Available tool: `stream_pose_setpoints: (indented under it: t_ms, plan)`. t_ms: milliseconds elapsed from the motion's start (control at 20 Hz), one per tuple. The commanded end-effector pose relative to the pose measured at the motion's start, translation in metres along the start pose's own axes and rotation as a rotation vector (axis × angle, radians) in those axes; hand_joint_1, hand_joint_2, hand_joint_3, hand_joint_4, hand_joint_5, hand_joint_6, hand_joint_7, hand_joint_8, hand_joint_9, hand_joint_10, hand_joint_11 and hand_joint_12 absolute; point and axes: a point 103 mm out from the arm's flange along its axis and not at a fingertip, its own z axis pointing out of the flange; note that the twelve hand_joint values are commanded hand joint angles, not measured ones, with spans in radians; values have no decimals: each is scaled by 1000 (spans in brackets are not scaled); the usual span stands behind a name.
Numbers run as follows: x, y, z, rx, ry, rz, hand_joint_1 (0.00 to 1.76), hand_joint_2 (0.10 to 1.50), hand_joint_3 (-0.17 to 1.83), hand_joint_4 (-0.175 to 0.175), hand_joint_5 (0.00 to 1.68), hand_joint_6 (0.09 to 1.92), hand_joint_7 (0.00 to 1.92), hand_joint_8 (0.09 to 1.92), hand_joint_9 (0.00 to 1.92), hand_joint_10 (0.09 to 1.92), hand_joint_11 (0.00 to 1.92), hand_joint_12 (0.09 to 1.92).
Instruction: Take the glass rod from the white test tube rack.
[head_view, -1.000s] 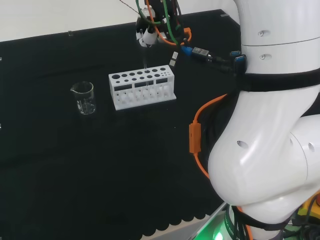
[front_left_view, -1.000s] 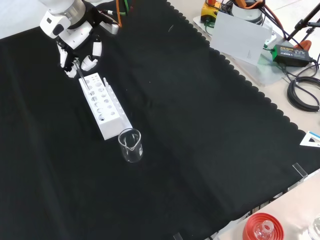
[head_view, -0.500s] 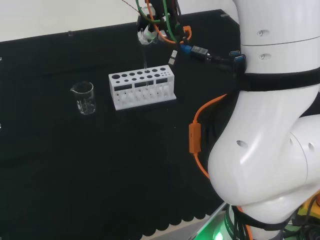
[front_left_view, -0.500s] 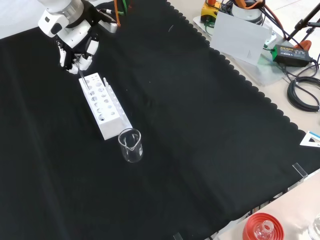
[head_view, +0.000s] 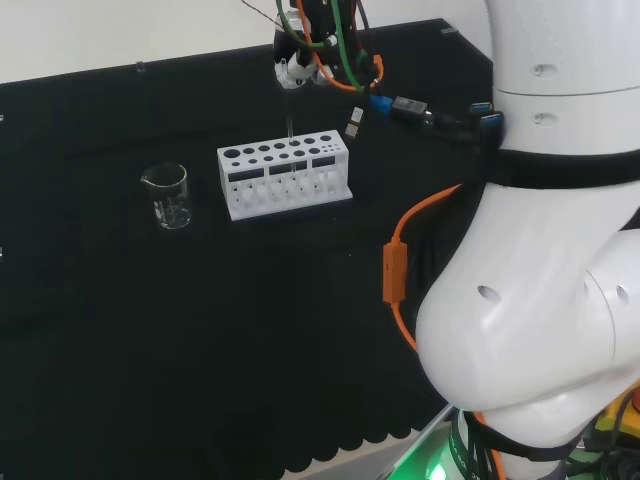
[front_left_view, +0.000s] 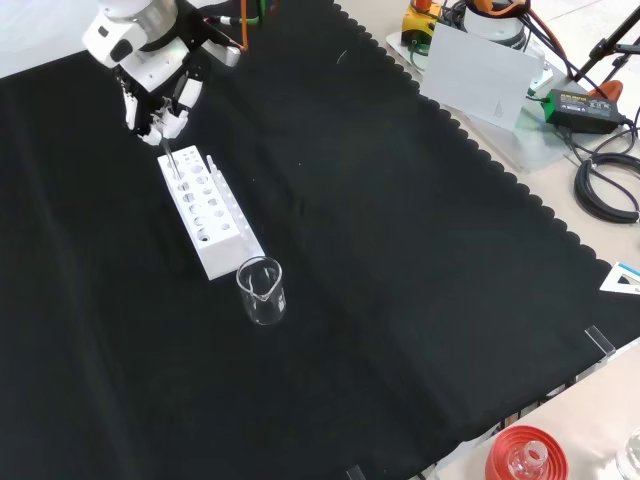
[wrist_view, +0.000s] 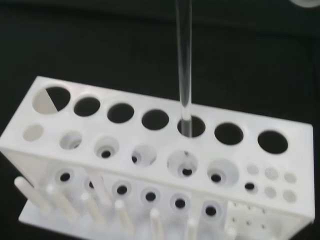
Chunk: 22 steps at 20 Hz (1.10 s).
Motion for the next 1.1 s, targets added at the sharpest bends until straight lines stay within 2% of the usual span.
stream_pose_setpoints:
  t_ms: [50,200,250,400,450,500,700,850,1100]
  plan:
    - [4,-11,-16,-141,-47,-56,1194,1146,-175,-175,1088,866,1566,704,1710,540,1641,619]
    - [5,-11,-19,-117,-67,-51,1197,1138,-175,-175,1108,835,1595,677,1743,506,1657,605]
    - [6,-11,-20,-103,-77,-28,1198,1135,-175,-175,1115,823,1601,671,1750,499,1660,603]
    - [12,-11,-26,-115,-73,-20,1202,1128,-175,-175,1131,796,1615,661,1763,486,1665,602]
    - [-4,-20,-25,-129,-86,4,1202,1126,-175,-175,1136,788,1619,657,1768,483,1666,603]
    - [-6,-25,-29,-133,-89,14,1203,1125,-175,-175,1139,783,1622,655,1772,481,1668,603]
    - [17,-27,-48,-160,-80,7,1204,1122,-175,-175,1144,774,1628,652,1781,479,1676,607]
    - [21,-34,-58,-158,-82,9,1204,1121,-175,-175,1147,770,1632,651,1786,477,1680,609]
    - [22,-51,-73,-193,-57,-10,1205,1120,-175,-175,1150,765,1635,651,1792,476,1683,610]
